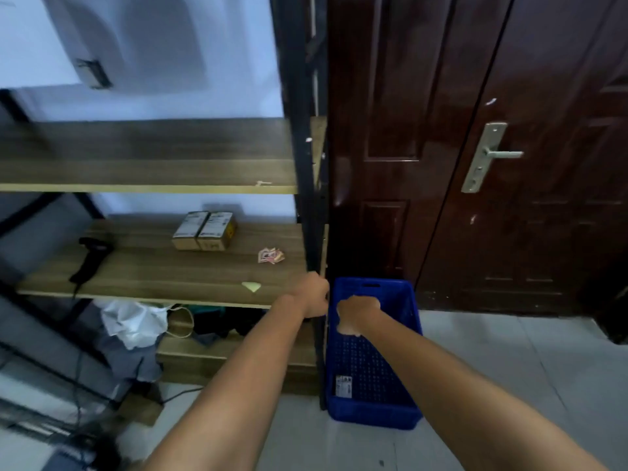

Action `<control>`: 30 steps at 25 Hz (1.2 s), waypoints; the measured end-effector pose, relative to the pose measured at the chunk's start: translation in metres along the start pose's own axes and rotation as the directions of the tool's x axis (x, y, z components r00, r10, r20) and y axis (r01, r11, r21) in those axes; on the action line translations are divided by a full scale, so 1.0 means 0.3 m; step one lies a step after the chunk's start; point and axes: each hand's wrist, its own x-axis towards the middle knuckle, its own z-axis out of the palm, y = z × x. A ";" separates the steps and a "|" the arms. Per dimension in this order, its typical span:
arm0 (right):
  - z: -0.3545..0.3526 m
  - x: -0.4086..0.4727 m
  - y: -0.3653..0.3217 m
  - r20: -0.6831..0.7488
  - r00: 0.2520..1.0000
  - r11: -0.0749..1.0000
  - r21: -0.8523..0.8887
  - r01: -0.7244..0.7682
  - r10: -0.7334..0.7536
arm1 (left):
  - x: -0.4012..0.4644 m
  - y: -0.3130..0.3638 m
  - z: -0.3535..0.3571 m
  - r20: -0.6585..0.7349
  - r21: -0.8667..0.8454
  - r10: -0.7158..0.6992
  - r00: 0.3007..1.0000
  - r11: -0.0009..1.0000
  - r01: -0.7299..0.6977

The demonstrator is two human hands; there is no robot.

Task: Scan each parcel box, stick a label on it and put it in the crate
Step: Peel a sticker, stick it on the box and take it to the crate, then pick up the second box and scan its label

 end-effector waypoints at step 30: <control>-0.445 0.651 -1.061 -0.347 0.938 0.953 0.288 0.094 0.013 | -0.097 -1.475 0.284 0.087 -0.240 -0.451 0.888 0.856 0.458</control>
